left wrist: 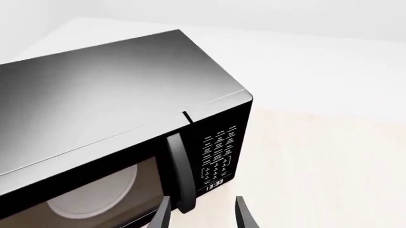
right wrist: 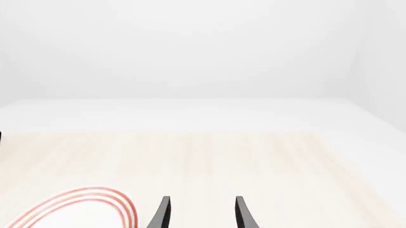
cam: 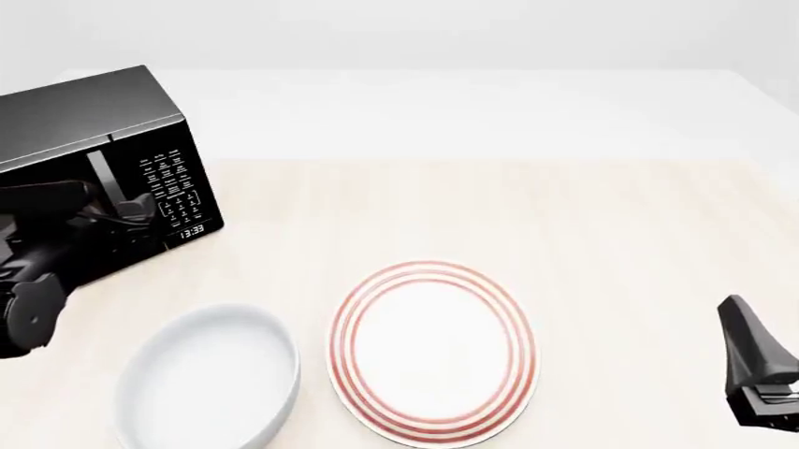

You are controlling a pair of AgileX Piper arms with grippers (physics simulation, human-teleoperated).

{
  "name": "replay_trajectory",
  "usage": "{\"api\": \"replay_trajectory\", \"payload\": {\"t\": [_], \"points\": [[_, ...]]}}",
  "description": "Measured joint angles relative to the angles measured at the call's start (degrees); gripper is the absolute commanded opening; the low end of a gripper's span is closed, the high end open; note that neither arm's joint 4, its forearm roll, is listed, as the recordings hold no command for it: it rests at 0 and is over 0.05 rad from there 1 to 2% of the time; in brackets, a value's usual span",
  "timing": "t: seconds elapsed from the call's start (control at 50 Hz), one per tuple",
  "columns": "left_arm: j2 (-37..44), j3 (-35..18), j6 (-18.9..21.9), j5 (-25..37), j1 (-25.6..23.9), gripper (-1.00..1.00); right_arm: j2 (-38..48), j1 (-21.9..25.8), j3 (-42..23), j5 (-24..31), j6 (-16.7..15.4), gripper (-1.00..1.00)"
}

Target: Open the microwave.

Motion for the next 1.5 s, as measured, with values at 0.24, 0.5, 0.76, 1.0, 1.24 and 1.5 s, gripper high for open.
{"api": "replay_trajectory", "payload": {"t": [0.24,0.5,0.76,1.0,1.24,1.5], "points": [[2.8,-1.3,0.0,-0.3,0.4,1.00,-0.5,0.0,0.2,0.3,0.0,1.00],[5.8,-2.4,-0.2,-1.3,1.3,1.00,-0.7,0.0,0.3,0.5,0.0,1.00],[8.3,-3.8,-0.3,-1.7,1.7,1.00,-0.8,0.0,0.3,0.6,0.0,1.00],[10.5,-4.9,-0.7,-2.1,1.7,1.00,0.4,0.0,-0.2,-0.2,0.0,1.00],[13.2,-5.7,-1.0,-3.4,1.8,1.00,1.3,0.0,-0.5,-0.8,0.0,1.00],[15.2,-7.3,-1.4,-3.2,1.7,1.00,1.6,0.0,-0.6,-1.0,0.0,1.00]]}}
